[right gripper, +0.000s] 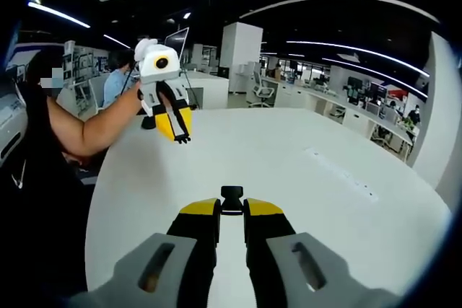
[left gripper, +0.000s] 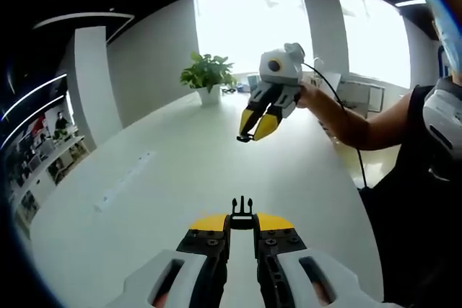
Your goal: Snap the two parts of the plastic buckle together until the buckle closes and remains connected.
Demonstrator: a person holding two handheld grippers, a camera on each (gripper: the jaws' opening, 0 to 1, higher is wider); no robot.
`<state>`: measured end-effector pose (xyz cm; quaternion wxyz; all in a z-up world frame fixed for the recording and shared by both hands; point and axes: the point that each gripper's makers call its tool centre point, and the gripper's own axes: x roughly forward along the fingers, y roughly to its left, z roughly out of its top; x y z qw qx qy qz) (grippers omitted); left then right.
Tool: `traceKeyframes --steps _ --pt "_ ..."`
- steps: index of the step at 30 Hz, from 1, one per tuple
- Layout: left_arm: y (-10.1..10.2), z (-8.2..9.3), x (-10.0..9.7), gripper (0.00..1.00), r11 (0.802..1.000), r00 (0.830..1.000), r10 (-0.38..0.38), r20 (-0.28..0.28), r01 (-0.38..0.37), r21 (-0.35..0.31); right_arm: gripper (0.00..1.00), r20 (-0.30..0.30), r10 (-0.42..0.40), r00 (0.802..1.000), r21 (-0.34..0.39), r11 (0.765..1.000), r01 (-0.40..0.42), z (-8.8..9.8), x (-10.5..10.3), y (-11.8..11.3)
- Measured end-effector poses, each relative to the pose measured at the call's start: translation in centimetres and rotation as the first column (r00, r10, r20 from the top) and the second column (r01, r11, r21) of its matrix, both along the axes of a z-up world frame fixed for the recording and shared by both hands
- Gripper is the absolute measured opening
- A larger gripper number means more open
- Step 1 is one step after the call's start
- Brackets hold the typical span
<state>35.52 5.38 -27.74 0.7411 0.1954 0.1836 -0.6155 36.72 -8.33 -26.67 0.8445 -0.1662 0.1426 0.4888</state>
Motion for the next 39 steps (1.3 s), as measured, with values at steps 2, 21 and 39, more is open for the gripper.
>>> traceKeyframes --steps 2,21,39 --pt "0.0 -0.1 0.0 0.11 1.0 1.0 -0.001 -0.001 0.001 0.003 0.13 -0.001 0.0 1.0 -0.002 1.0 0.0 -0.1 0.0 0.0" --pt "-0.5 -1.0 -0.1 0.11 1.0 1.0 -0.011 -0.018 0.011 0.017 0.13 -0.011 0.003 1.0 0.007 1.0 -0.003 -1.0 -0.1 0.0" --pt "-0.3 -1.2 0.2 0.11 1.0 1.0 -0.008 -0.024 0.008 0.012 0.13 0.003 0.018 1.0 0.018 1.0 -0.018 -1.2 -0.3 0.4"
